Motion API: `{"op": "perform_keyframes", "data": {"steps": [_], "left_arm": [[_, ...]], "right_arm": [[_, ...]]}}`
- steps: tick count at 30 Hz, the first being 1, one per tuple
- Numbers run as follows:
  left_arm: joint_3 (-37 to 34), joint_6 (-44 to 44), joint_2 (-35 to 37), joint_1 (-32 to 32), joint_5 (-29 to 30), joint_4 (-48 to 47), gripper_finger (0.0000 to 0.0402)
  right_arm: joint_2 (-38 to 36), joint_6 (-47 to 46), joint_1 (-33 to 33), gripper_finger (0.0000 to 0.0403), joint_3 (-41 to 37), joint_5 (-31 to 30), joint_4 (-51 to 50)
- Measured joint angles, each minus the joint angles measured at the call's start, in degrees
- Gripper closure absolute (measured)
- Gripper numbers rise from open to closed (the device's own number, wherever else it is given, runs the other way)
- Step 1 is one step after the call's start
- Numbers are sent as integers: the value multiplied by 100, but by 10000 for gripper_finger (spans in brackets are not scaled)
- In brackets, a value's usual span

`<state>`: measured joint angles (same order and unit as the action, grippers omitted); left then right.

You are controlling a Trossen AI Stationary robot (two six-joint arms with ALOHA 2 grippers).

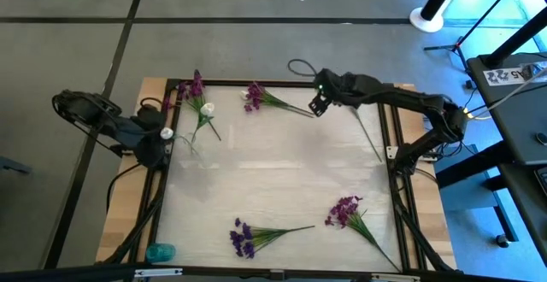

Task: Sort flowers into vase by color
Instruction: Put the white flower into the transparent vase

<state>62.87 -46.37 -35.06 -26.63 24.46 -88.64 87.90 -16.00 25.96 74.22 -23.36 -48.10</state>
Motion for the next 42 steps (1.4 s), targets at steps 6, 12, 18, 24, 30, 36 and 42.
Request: {"op": "perform_keyframes", "data": {"steps": [6,12,18,24,30,36,42], "left_arm": [[7,-138,-472,-2,-500,8,312],[7,119,-853,-2,-546,-97,312],[7,261,-779,-1,198,-141,312],[7,310,-704,-2,264,-39,312],[7,200,-617,-2,720,-48,312],[240,-408,-473,-2,925,-52,290],[772,-516,-410,-2,1817,-51,253]], "right_arm": [[2,46,140,75,-2,203,1],[5,137,139,75,-4,204,59],[11,141,139,75,-4,204,529],[11,243,139,75,-5,204,674],[11,277,137,75,-5,224,641],[11,292,126,75,-6,645,628],[11,315,-171,75,-7,543,652]]}}
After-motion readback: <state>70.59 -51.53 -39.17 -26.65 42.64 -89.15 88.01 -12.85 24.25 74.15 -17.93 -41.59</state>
